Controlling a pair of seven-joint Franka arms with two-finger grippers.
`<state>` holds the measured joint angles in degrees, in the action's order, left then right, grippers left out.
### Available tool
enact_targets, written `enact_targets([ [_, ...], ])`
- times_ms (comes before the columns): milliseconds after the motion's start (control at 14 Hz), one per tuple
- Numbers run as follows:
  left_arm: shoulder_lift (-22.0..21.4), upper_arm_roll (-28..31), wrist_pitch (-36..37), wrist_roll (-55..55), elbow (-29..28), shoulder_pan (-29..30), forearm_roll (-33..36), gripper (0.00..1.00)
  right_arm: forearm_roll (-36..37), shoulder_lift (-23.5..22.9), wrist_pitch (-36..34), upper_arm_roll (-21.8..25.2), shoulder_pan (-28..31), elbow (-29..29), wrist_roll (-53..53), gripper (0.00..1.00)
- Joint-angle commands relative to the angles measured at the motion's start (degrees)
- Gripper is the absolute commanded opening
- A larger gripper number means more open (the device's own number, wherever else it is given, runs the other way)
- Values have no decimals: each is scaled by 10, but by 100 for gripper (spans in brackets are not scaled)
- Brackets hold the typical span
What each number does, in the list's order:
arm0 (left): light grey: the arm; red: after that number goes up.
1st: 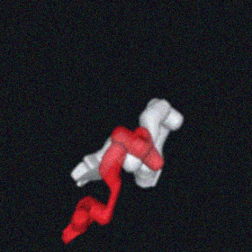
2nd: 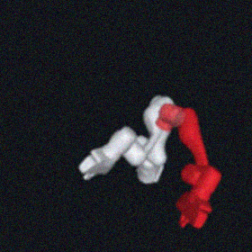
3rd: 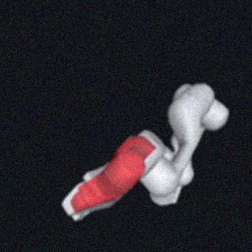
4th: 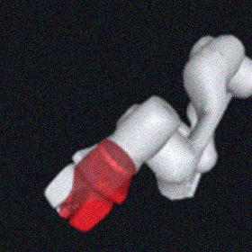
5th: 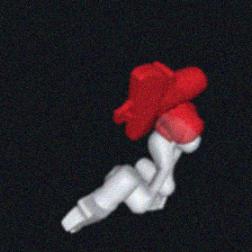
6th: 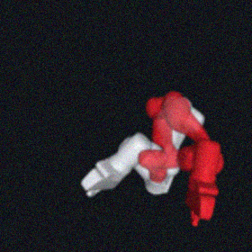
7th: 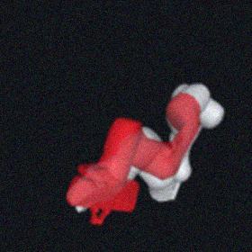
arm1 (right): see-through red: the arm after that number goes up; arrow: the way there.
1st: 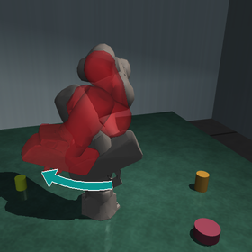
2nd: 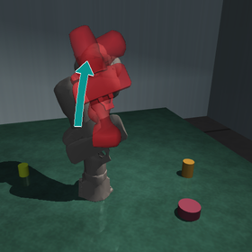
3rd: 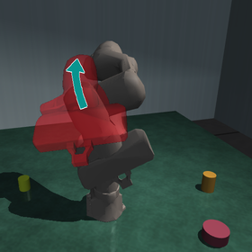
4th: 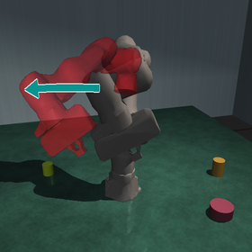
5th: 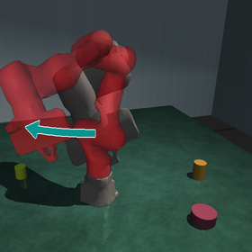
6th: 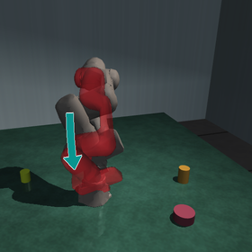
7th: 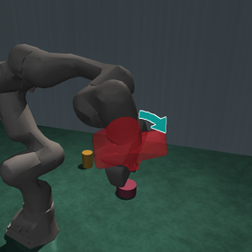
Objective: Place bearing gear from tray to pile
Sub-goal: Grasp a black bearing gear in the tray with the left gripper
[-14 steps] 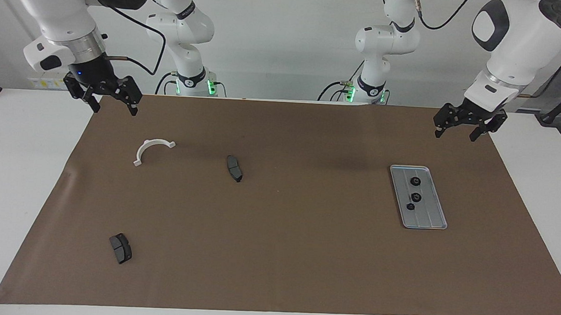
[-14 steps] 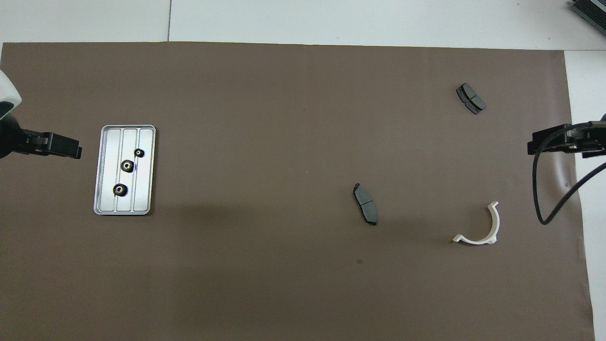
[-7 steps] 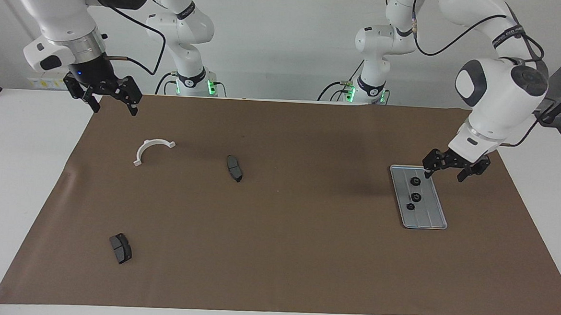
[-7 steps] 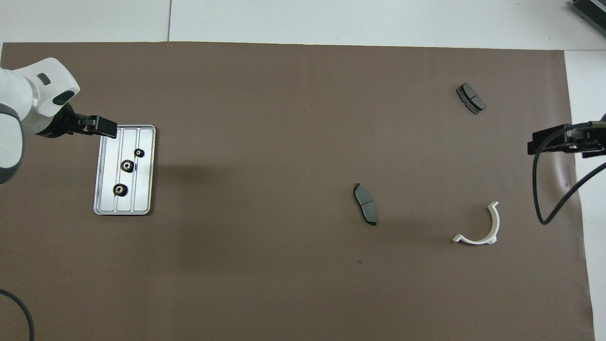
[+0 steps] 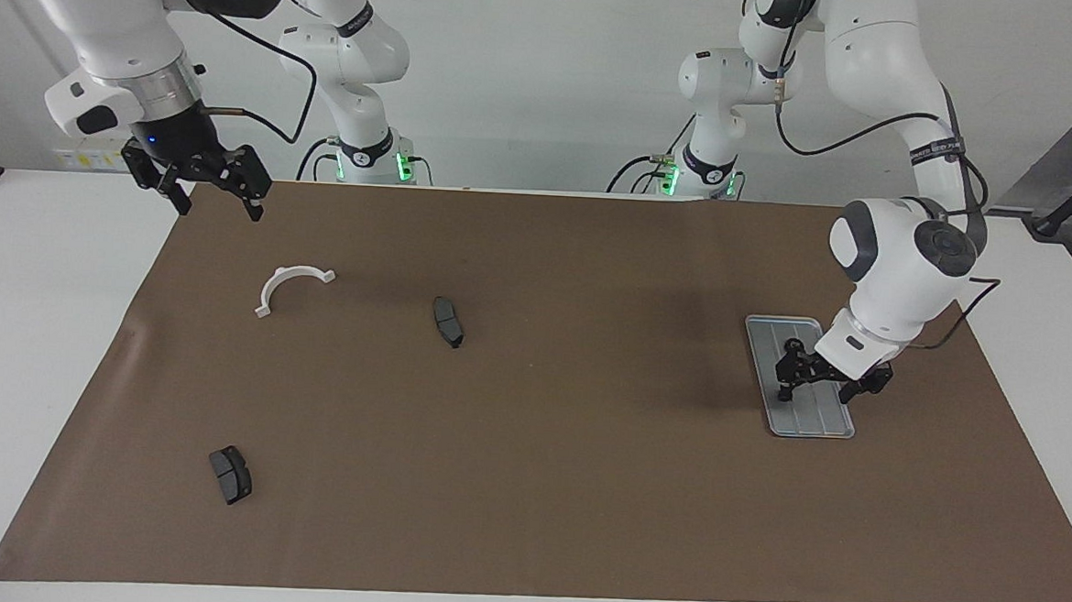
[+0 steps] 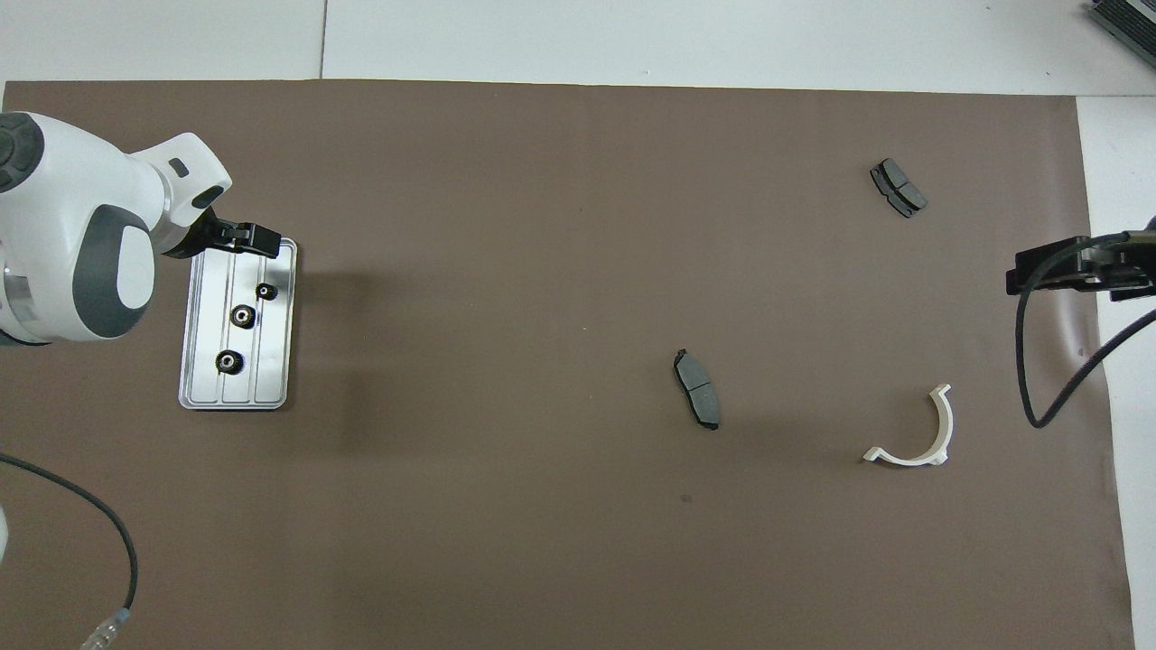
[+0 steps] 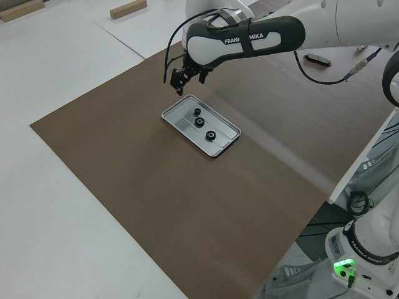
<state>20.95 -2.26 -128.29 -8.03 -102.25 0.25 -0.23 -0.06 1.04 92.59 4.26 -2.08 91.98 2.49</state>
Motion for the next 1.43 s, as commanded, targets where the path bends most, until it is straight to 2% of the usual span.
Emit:
enact_targets([
  [0, -5, 3, -63, -3, -48, 5, 1, 100, -12, 12, 6, 0, 1, 14, 7, 100],
  [286, 2, 3, -74, -3, -62, 7, 1, 100, -12, 12, 6, 0, 1, 14, 7, 100],
  [645, -1, 3, -77, -3, -83, 7, 1, 70, -12, 12, 6, 0, 1, 14, 7, 100],
  [1074, -7, 3, -78, -3, -102, 7, 1, 59, -12, 12, 6, 0, 1, 14, 7, 100],
  [1361, -7, 3, -76, -3, -103, 6, 1, 39, -12, 12, 6, 0, 1, 14, 7, 100],
])
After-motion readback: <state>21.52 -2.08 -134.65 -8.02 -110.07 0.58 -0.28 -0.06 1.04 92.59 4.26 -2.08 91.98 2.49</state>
